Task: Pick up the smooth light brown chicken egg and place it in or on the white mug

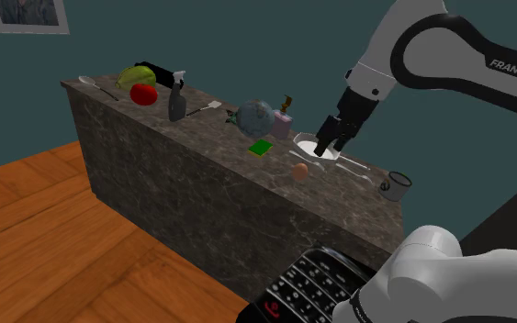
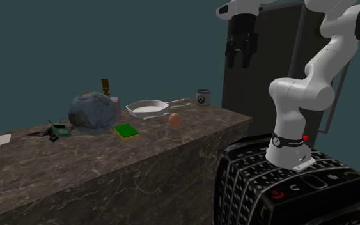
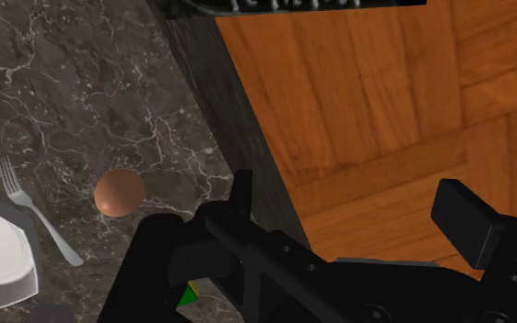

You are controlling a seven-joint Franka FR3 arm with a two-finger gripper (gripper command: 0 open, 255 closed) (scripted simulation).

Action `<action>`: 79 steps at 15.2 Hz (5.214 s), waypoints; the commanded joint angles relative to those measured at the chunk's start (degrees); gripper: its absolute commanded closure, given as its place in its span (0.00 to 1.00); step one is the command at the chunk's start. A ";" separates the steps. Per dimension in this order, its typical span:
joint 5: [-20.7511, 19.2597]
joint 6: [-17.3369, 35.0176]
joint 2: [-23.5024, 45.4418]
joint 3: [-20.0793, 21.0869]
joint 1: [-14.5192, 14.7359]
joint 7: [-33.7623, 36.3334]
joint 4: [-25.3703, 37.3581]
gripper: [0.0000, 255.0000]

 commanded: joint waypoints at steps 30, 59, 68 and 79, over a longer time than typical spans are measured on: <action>-15.23 62.57 35.99 -30.09 4.40 -49.97 -10.88 0.00; -12.53 63.70 38.88 -31.23 5.81 -51.87 -9.28 1.00; -15.64 55.51 33.24 -29.27 4.50 -49.63 -6.37 1.00; -16.70 45.94 28.34 -27.23 3.94 -48.74 -1.50 1.00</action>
